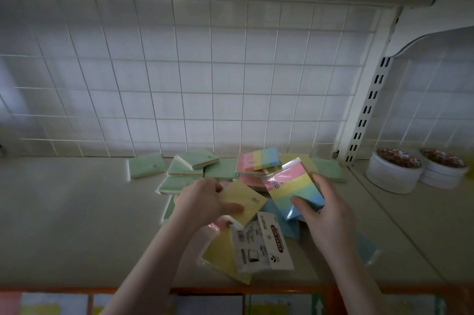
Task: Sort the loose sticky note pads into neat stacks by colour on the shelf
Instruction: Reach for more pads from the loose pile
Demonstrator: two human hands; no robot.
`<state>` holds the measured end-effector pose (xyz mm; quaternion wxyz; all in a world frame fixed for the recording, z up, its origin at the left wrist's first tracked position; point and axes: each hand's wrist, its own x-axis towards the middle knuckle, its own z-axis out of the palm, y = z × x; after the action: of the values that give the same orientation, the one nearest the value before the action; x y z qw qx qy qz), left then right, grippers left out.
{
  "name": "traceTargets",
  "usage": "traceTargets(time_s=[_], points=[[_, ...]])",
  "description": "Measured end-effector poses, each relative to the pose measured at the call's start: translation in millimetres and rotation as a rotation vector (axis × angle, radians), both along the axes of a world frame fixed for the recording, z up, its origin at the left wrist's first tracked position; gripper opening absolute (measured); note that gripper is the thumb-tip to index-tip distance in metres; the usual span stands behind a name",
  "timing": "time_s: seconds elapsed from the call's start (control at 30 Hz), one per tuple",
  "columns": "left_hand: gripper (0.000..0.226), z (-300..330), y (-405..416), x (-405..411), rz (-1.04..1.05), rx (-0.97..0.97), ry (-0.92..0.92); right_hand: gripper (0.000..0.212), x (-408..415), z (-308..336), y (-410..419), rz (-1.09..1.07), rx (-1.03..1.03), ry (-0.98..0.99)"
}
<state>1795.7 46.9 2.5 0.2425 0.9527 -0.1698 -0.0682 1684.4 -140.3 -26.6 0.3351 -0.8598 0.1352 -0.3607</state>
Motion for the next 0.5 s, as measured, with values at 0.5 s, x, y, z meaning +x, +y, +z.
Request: traceTargets(time_s=[0.5], points=[[0.053,15,4,-10,-0.057,-0.15,0.006,0.044,-3,3,3,0.012,0.014,-0.027]])
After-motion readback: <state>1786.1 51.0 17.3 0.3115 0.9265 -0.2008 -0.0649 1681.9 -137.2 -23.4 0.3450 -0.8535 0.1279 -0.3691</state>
